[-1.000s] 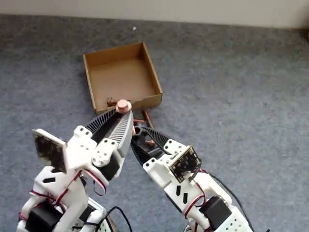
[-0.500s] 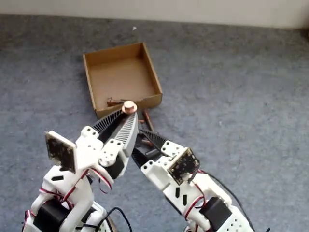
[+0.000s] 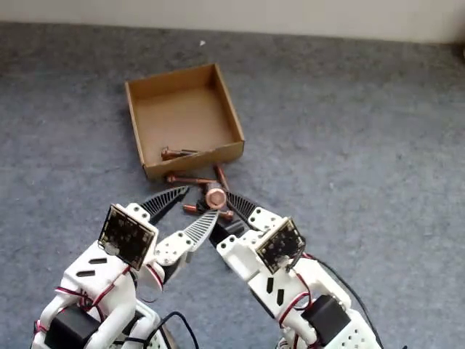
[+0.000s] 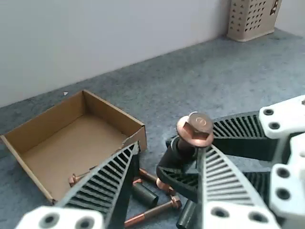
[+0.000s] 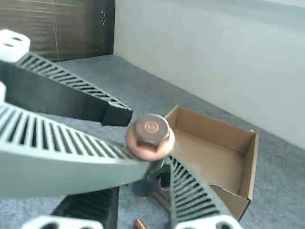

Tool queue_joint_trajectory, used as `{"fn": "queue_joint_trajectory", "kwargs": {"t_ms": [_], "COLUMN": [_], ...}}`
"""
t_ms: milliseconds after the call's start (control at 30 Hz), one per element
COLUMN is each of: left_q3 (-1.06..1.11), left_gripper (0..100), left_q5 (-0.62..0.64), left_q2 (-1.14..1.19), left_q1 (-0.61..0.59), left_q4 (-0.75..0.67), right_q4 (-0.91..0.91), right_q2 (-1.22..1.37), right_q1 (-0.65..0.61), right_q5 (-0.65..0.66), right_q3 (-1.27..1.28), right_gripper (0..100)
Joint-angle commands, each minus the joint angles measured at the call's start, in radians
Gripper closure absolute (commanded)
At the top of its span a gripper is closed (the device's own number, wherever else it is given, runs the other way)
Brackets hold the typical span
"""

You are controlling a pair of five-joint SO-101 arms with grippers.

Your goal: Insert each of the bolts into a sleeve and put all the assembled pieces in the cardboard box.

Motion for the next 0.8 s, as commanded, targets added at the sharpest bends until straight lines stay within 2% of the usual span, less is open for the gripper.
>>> {"fn": "queue_joint_trajectory", "kwargs": {"t_ms": [0,133,300,433,567,767], "left_q3": [0.001,0.008,0.021,0.101,0.205,0.332], "left_gripper": [78,78,78,78,78,78], "left_q5": [-0.095,-0.146,-0.140,-0.097,-0.077,-0.077], "left_q2": [0.008,0.008,0.008,0.008,0.008,0.008], "left_q1": [-0.094,-0.275,-0.549,-0.710,-0.788,-0.805], "left_q4": [0.051,0.049,0.049,0.049,0.049,-0.009], "right_q4": [0.024,0.041,0.039,0.001,-0.179,-0.397], "right_q2": [0.058,0.320,0.708,0.981,1.231,1.549], "right_q1": [0.070,0.143,0.179,0.174,0.174,0.177], "right_q5": [-0.063,-0.106,-0.143,-0.152,-0.144,-0.144], "right_q3": [-0.111,-0.231,-0.467,-0.671,-0.809,-0.935], "right_gripper": [99.4,99.4,99.4,99.4,99.4,99.1]}}
